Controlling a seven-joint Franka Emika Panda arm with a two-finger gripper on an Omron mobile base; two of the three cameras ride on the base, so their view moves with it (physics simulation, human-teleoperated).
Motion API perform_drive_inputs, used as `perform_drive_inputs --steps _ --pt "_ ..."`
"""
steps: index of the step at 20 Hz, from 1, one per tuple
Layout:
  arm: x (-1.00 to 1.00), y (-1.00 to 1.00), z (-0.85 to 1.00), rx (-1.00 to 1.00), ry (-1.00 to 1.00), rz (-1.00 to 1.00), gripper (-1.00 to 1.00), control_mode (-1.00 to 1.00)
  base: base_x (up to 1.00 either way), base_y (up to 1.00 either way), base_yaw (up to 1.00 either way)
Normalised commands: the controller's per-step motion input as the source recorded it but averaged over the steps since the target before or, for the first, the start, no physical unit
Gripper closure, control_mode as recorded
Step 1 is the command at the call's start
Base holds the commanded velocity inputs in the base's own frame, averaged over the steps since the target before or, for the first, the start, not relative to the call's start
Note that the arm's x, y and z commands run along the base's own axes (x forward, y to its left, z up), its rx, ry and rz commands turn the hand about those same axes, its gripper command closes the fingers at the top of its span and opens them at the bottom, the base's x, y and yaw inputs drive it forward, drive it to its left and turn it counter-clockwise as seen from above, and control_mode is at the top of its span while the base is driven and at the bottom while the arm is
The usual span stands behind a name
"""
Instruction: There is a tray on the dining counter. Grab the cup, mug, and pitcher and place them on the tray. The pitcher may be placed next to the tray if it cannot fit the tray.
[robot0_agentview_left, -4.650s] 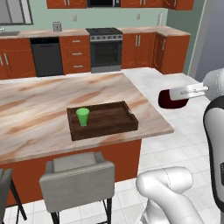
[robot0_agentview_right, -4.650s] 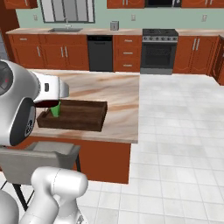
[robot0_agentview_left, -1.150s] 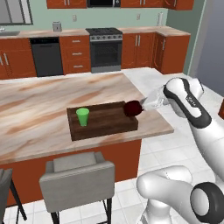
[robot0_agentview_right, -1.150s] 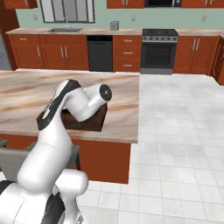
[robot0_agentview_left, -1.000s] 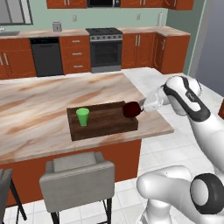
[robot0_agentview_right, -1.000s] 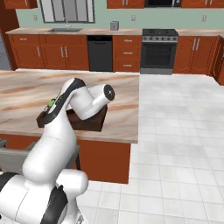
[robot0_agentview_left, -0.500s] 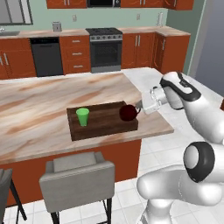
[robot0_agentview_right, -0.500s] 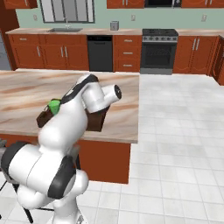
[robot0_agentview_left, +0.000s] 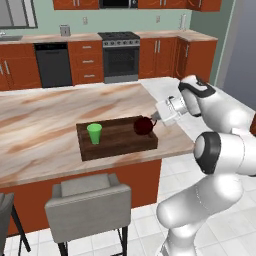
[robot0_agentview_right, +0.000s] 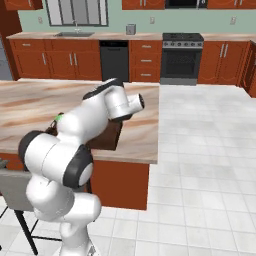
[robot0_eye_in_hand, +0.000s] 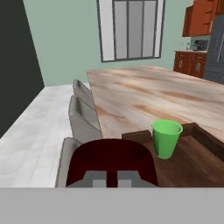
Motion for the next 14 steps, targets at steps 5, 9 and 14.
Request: perform_drive_inputs --steps 5,9,14 --pt "0.44 0.03 -0.17 0.06 0.0 0.06 1.0 -1.0 0.0 0.0 0.0" --pt "0.38 0.14 -0.27 0.02 0.0 0.06 1.0 -1.0 0.0 0.0 0.0" --pt "0.43 0.23 -0.34 0.0 0.0 0.06 1.0 -1.0 0.0 0.0 0.0"
